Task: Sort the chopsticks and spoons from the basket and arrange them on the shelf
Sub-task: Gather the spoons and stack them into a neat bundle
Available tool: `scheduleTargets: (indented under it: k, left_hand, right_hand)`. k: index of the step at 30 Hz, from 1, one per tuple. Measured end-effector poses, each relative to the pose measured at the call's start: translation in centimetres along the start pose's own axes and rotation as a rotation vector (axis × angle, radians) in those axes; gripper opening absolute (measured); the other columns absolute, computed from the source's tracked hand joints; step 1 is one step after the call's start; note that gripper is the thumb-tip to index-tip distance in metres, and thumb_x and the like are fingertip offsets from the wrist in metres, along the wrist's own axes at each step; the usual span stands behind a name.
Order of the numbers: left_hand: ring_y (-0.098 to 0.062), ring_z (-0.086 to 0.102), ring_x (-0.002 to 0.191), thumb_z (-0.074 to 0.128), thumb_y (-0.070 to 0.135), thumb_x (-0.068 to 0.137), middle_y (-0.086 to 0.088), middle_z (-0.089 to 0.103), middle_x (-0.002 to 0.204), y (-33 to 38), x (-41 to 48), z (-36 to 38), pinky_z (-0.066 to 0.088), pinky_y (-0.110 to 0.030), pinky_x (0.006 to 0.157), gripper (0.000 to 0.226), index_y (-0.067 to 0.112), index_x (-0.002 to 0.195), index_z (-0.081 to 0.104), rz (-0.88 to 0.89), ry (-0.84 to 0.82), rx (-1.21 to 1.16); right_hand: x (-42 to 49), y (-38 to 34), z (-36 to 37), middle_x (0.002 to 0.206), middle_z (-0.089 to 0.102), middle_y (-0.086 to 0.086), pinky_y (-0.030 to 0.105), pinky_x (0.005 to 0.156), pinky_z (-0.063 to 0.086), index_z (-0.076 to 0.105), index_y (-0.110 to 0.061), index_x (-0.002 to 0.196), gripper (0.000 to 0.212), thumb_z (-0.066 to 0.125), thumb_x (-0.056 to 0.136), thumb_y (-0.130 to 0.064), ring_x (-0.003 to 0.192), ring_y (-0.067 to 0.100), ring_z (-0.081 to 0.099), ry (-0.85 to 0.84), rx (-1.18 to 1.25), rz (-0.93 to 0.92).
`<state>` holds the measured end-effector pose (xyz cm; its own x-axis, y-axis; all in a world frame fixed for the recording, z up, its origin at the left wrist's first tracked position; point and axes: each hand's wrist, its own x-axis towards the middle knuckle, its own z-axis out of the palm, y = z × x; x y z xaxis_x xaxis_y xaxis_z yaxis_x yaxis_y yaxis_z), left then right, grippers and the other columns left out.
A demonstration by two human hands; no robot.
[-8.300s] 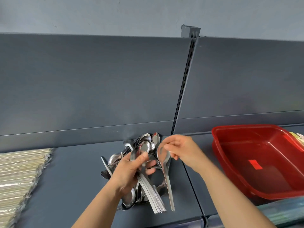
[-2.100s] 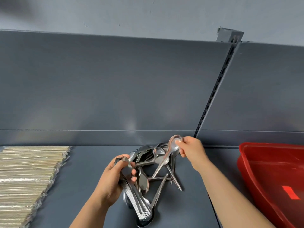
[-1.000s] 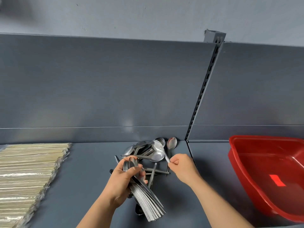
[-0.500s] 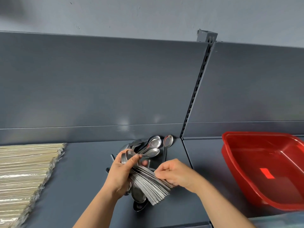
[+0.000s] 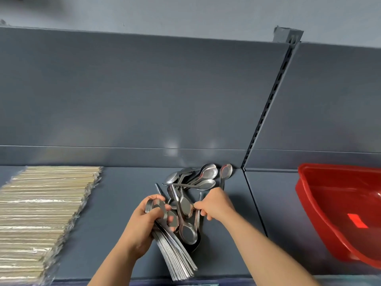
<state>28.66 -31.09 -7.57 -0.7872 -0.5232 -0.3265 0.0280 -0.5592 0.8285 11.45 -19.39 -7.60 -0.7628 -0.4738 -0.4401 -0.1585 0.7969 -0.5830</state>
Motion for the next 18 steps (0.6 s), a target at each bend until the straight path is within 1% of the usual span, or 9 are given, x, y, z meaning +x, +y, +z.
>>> scheduleTargets:
  k: [2,4,5,7,9,11,13,16,18]
  left_hand:
    - [-0.031,0.058,0.061,0.045,-0.015,0.086,-0.017,0.062,0.083,-0.2,-0.2,-0.2,0.051,-0.041,0.057,0.029,0.007,0.096,0.06,-0.006,0.003,-0.002]
    - [-0.032,0.059,0.062,0.051,-0.011,0.088,-0.018,0.061,0.083,-0.3,-0.2,-0.3,0.051,-0.041,0.058,0.022,0.007,0.098,0.059,-0.017,0.005,-0.013]
    - [-0.031,0.059,0.061,0.055,-0.008,0.088,-0.019,0.06,0.081,-0.3,-0.2,-0.2,0.051,-0.041,0.058,0.019,0.008,0.097,0.059,-0.019,0.001,-0.016]
    - [-0.031,0.059,0.062,0.066,0.002,0.085,-0.018,0.058,0.078,-0.4,-0.1,0.1,0.052,-0.04,0.059,0.015,0.01,0.096,0.059,-0.016,-0.017,-0.027]
    - [-0.031,0.059,0.065,0.076,0.015,0.076,-0.016,0.059,0.081,-0.3,-0.1,0.6,0.052,-0.041,0.062,0.027,0.009,0.097,0.06,-0.006,-0.035,-0.034]
    - [-0.031,0.061,0.07,0.078,0.02,0.073,-0.014,0.06,0.084,-0.4,0.1,1.2,0.053,-0.043,0.066,0.032,0.01,0.098,0.061,-0.007,-0.039,-0.047]
    - [-0.032,0.065,0.073,0.076,0.021,0.074,-0.013,0.064,0.085,-0.5,0.4,1.7,0.055,-0.043,0.068,0.031,0.011,0.099,0.061,-0.014,-0.033,-0.058]
    - [-0.037,0.068,0.069,0.076,0.024,0.072,-0.024,0.069,0.09,-0.5,0.5,2.8,0.055,-0.039,0.057,0.039,0.013,0.101,0.054,-0.018,-0.044,-0.042]
    - [-0.036,0.067,0.067,0.078,0.028,0.069,-0.03,0.068,0.092,-0.4,0.5,3.3,0.045,-0.03,0.045,0.047,0.016,0.105,0.05,-0.013,-0.035,0.003]
  right_hand:
    - [0.1,-0.1,-0.3,0.039,0.058,-0.008,0.02,0.049,0.042,0.058,-0.015,0.046,0.026,0.062,0.071,-0.021,0.035,0.011,0.048,0.031,0.022,0.002]
    - [0.1,0.2,-1.6,0.032,0.044,-0.007,0.02,0.044,0.03,0.048,-0.015,0.036,0.037,0.06,0.072,-0.019,0.039,0.013,0.038,0.093,0.01,-0.041]
    - [-0.1,0.3,-2.5,0.034,0.039,-0.006,0.022,0.043,0.025,0.045,-0.014,0.038,0.04,0.061,0.074,-0.02,0.041,0.013,0.034,0.139,-0.006,-0.067]
    - [-0.3,0.7,-4.7,0.046,0.043,-0.005,0.025,0.046,0.025,0.042,-0.015,0.049,0.035,0.06,0.079,-0.02,0.047,0.016,0.036,0.257,0.004,-0.116]
    - [-0.9,1.0,-6.8,0.054,0.053,0.001,0.026,0.049,0.03,0.046,-0.016,0.058,0.026,0.056,0.082,-0.016,0.049,0.018,0.042,0.327,0.176,-0.139]
    - [-2.0,1.2,-7.9,0.057,0.058,0.004,0.024,0.044,0.034,0.052,-0.011,0.068,0.018,0.052,0.086,-0.009,0.044,0.015,0.045,0.292,0.506,-0.127]
    - [-3.3,1.1,-7.4,0.056,0.061,0.006,0.023,0.037,0.037,0.054,-0.005,0.076,0.013,0.05,0.088,-0.002,0.04,0.014,0.05,0.184,0.725,-0.095]
    - [-4.9,1.0,-5.3,0.059,0.067,0.009,0.024,0.039,0.043,0.054,-0.003,0.08,0.01,0.051,0.088,0.001,0.047,0.016,0.06,0.041,0.837,-0.043]
    - [-5.7,1.1,-4.3,0.064,0.068,0.011,0.023,0.041,0.042,0.056,-0.005,0.079,0.011,0.054,0.089,-0.001,0.049,0.016,0.059,-0.018,0.863,-0.021]
